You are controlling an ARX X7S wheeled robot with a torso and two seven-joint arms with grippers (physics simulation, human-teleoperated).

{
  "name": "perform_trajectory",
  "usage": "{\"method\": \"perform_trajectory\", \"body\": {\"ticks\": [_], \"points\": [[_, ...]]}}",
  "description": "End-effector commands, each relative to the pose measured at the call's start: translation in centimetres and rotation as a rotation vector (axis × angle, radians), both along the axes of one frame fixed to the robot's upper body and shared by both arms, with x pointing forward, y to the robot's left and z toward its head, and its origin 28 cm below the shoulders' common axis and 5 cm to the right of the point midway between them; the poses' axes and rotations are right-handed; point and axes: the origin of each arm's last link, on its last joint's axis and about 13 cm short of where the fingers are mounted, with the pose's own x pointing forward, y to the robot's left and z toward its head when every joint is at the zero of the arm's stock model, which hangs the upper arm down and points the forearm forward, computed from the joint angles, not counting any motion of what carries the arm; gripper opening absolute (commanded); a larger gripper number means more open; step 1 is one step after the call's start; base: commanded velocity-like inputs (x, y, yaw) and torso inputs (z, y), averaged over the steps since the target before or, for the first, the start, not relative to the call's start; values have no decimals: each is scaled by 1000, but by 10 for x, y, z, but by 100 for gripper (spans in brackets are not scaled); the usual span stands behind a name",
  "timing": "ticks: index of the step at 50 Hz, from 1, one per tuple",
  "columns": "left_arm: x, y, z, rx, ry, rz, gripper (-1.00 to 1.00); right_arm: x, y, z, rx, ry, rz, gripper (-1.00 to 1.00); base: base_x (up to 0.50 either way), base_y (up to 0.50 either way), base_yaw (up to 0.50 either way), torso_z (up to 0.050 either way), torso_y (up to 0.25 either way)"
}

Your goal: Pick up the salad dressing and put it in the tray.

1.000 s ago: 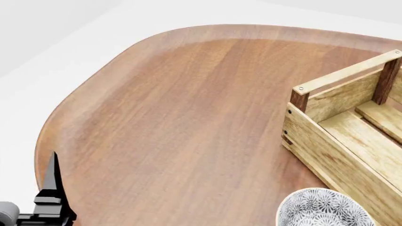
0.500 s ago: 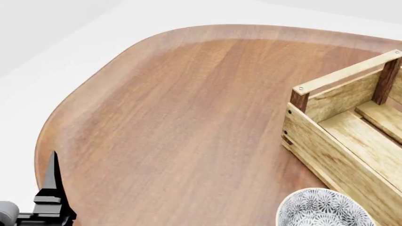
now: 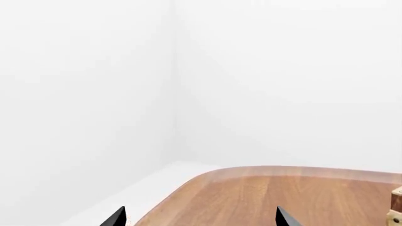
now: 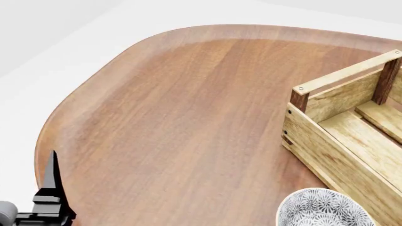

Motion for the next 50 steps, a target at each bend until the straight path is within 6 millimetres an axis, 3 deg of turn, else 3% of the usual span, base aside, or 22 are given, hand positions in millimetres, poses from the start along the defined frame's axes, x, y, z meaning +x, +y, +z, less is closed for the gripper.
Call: {"method": "perform_trajectory", "body": {"ticks": [1, 13, 21, 33, 50], "points": [[0, 0, 0, -4, -4, 0, 100, 1, 8, 34, -58, -89, 86, 100, 0, 0, 0, 0, 0], [-1, 1, 2, -12, -12, 3, 100, -9, 39, 70, -194, -202, 236, 100, 0, 0, 0, 0, 0], [0, 5, 9, -42, -85, 47, 100, -32, 66, 90, -312, -326, 320, 100, 0, 0, 0, 0, 0], [-5, 11, 21, -119, -234, 106, 100, -76, 100, 92, -420, -509, 439, 100, 0, 0, 0, 0, 0], [-9, 13, 27, -175, -335, 131, 100, -142, 146, 64, -510, -804, 493, 100, 0, 0, 0, 0, 0]]}}
